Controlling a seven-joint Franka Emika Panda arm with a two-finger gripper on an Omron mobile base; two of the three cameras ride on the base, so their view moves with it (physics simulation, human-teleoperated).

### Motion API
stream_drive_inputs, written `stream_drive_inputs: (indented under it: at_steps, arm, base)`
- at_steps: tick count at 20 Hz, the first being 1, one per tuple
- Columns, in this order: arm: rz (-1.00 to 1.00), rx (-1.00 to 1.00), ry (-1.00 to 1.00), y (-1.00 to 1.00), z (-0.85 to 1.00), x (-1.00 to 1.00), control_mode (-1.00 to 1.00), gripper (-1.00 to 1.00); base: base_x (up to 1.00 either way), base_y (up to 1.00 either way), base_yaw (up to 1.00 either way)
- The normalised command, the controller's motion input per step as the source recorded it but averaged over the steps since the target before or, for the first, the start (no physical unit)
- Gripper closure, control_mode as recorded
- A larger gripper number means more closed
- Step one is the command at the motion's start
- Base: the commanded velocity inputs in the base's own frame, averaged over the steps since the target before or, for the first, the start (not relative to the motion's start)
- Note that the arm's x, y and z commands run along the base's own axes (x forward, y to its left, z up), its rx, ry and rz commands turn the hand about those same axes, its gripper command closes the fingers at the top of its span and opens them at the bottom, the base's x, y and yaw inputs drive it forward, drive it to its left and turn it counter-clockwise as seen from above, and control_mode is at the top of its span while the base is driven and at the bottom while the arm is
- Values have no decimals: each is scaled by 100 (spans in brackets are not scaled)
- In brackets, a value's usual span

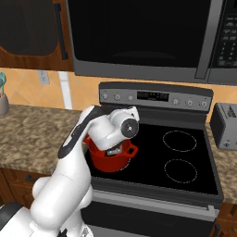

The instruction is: Put the bell pepper and avocado in the pot. Retrieve the spatula and lightly stir the vegetables in the pot.

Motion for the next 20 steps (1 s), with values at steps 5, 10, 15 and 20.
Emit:
stream_drive_inputs:
  at_steps: [5,10,15,20]
  arm:
    - [0,0,0,8,-9,31,-100,100]
    - [-5,9,16,-2,-55,6,-100,100]
    - [-10,15,17,-13,-66,-8,-100,100]
    - [-8,3,-1,0,-19,-29,-100,100]
  base:
    - [0,0,0]
    - [0,0,0]
    - [0,0,0]
    - [0,0,0]
